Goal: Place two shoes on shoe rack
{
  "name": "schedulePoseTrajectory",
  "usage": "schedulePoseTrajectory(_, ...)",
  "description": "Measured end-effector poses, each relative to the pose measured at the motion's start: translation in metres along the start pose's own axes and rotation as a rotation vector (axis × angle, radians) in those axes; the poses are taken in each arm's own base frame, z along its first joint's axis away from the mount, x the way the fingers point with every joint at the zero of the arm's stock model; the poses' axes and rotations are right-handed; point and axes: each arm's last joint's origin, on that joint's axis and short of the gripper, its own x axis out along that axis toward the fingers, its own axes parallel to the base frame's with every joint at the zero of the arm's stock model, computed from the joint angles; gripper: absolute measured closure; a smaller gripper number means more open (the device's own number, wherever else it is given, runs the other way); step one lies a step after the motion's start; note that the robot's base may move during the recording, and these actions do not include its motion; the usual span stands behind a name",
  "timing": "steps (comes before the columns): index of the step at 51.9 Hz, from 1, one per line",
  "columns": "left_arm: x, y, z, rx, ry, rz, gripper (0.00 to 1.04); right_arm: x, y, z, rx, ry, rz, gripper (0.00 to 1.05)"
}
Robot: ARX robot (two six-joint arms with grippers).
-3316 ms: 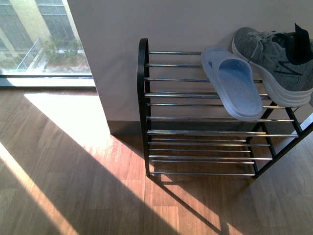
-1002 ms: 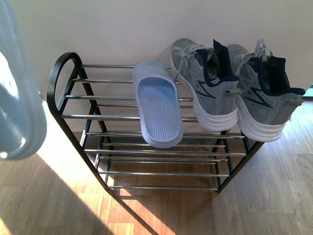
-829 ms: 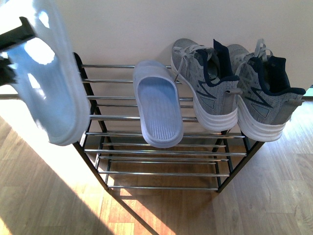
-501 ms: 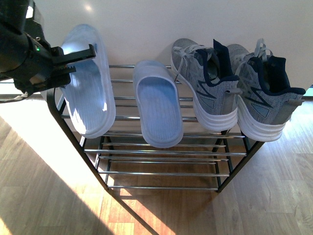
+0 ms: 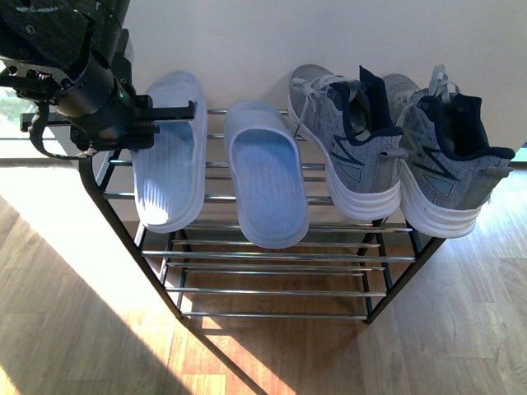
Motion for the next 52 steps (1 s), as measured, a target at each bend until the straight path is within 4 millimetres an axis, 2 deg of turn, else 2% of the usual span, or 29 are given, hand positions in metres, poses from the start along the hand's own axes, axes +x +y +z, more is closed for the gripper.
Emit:
schedulePoseTrajectory(4,0.000,-0.002,0.000,0.003,-0.006,0.001,0.85,0.000,0.000,0.000,0.000,0.000,0.000,0.09)
schedulePoseTrajectory(8,-0.004,-0.003,0.002,0.013,-0.042,0.044,0.69,0.000,0.000,0.000,0.000,0.000,0.000,0.09)
schedulePoseTrajectory(12,-0.017,-0.005,0.004,0.013,-0.094,0.045,0.53,0.000,0.000,0.000,0.000,0.000,0.000,0.09)
schedulePoseTrajectory(17,-0.047,-0.009,0.007,0.005,-0.182,0.057,0.34,0.000,0.000,0.000,0.000,0.000,0.000,0.09)
schedulePoseTrajectory(23,-0.095,-0.009,0.000,-0.051,-0.306,0.101,0.09,0.000,0.000,0.000,0.000,0.000,0.000,0.09)
schedulePoseTrajectory(36,-0.205,0.011,-0.059,-0.170,-0.465,0.225,0.09,0.000,0.000,0.000,0.000,0.000,0.000,0.09)
schedulePoseTrajectory(42,-0.240,0.021,-0.082,-0.246,-0.521,0.250,0.09,0.000,0.000,0.000,0.000,0.000,0.000,0.09)
schedulePoseTrajectory(47,-0.273,0.039,-0.105,-0.345,-0.597,0.275,0.09,0.000,0.000,0.000,0.000,0.000,0.000,0.09)
schedulePoseTrajectory(52,-0.283,0.044,-0.109,-0.395,-0.635,0.256,0.09,0.000,0.000,0.000,0.000,0.000,0.000,0.09)
